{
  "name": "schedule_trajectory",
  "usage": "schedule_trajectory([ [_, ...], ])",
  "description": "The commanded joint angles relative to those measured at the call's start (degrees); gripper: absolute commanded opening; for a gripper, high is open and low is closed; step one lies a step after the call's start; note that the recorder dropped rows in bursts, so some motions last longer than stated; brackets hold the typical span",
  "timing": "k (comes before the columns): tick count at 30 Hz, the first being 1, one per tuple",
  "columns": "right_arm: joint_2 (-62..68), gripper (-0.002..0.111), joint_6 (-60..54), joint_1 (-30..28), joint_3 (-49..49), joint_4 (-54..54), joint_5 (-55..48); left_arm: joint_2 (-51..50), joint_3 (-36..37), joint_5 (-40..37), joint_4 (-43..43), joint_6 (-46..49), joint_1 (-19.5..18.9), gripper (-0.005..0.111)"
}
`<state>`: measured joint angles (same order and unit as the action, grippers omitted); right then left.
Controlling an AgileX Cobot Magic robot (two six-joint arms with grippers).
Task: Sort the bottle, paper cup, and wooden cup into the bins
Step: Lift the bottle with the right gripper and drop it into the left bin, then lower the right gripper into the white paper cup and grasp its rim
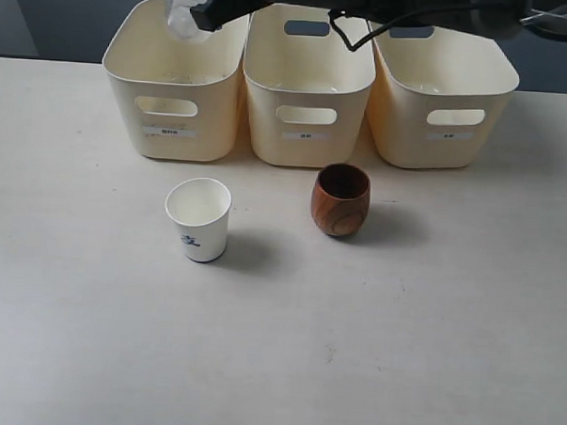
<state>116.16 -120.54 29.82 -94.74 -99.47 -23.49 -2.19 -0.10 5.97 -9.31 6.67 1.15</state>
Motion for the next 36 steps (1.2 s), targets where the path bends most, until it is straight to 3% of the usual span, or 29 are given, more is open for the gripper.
schedule_trajectory([
  [1, 2.69, -0.001, -0.39, -0.07, -1.99, -0.48, 0.39, 0.13, 0.1, 0.14, -0.02, -0.14, 0.08, 0.0],
  [14, 5.79, 0.002, -0.28, -0.07, -2.68, -0.48, 0.53, 0.13, 0.1, 0.14, -0.02, -0.14, 0.08, 0.0],
  [18, 5.79, 0.034, -0.28, -0.07, -2.68, -0.48, 0.53, 0.13, 0.1, 0.14, -0.02, -0.14, 0.08, 0.0],
  [20, 5.79, 0.058, -0.28, -0.07, -2.68, -0.48, 0.8, 0.13, 0.1, 0.14, -0.02, -0.14, 0.08, 0.0],
  [22, 5.79, 0.071, 0.75, -0.07, -2.68, -0.48, 0.94, 0.13, 0.1, 0.14, -0.02, -0.14, 0.08, 0.0],
  [28, 5.79, 0.054, 0.75, -0.07, -2.68, -0.48, 0.94, 0.13, 0.1, 0.14, -0.02, -0.14, 0.08, 0.0],
  [36, 5.69, 0.063, 2.92, -0.07, -2.68, -0.48, 0.27, 0.13, 0.1, 0.14, -0.02, -0.14, 0.08, 0.0],
])
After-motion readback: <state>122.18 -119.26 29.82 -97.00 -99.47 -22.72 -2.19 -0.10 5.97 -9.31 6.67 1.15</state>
